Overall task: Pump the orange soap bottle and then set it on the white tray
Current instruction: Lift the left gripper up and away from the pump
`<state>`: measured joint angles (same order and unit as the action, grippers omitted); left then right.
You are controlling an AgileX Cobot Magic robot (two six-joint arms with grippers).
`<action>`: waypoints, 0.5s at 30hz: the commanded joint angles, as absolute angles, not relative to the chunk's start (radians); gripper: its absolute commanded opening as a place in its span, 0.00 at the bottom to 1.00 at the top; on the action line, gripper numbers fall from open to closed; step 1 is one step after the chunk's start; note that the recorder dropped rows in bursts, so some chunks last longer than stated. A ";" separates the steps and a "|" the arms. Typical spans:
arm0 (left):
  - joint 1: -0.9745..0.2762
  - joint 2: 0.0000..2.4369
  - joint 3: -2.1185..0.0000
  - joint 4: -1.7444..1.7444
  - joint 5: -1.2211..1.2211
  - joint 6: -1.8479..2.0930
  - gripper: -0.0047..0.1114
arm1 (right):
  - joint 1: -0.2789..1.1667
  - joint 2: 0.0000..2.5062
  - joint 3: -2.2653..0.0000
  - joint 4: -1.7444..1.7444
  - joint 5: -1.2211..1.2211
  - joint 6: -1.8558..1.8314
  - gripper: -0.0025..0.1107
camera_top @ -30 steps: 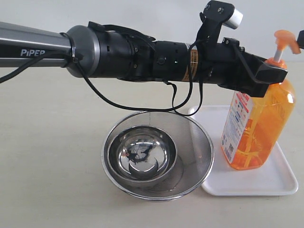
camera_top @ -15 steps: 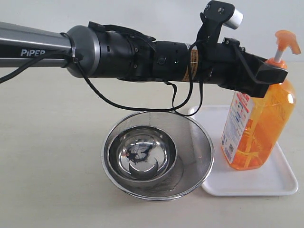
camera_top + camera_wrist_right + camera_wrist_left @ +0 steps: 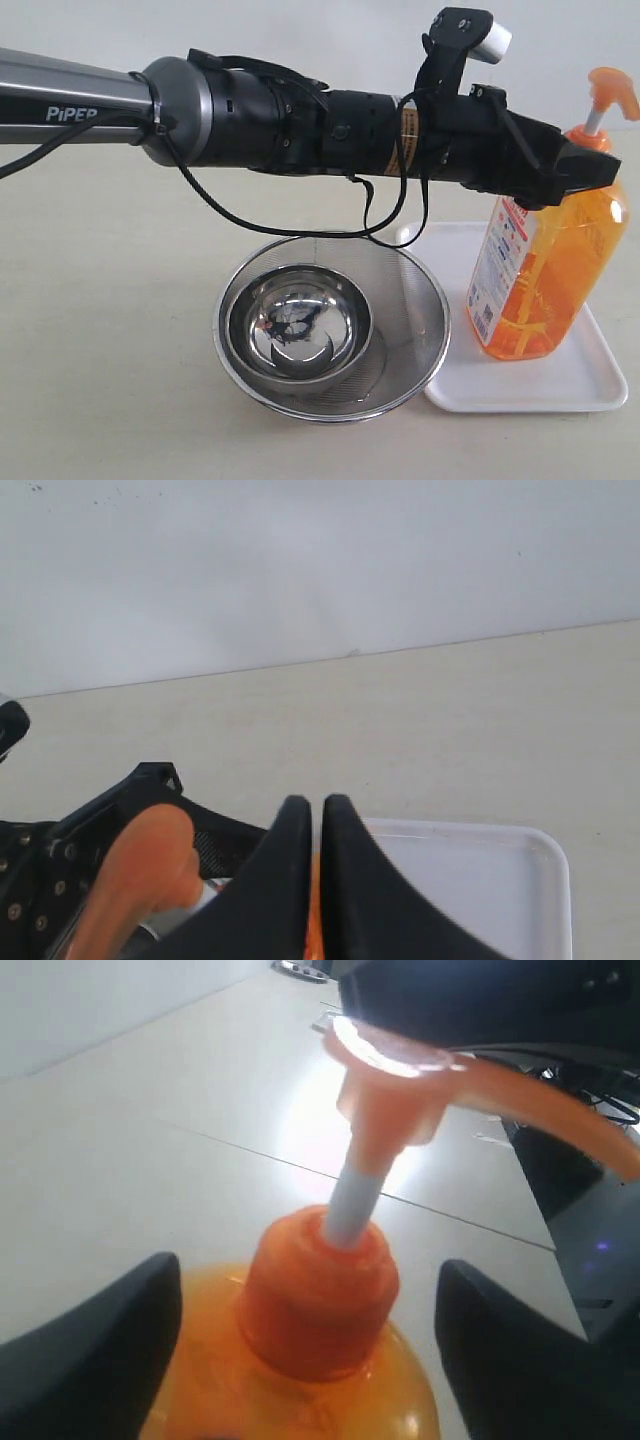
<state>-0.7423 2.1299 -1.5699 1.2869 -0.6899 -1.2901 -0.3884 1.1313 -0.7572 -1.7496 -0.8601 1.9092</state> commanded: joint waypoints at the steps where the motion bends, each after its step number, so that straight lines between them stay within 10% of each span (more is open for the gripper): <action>1: -0.749 2.143 -1.559 1.305 -0.683 -1.313 0.63 | -0.389 1.126 -0.757 -1.744 -0.854 1.900 0.02; 15: -0.702 2.030 -1.559 1.585 -0.675 -1.497 0.63 | -0.389 1.126 -0.757 -1.744 -0.826 1.881 0.02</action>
<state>-0.7172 2.0490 -1.5627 1.5637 -0.6737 -1.4711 -0.3884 1.1313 -0.7572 -1.7496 -0.8336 1.8907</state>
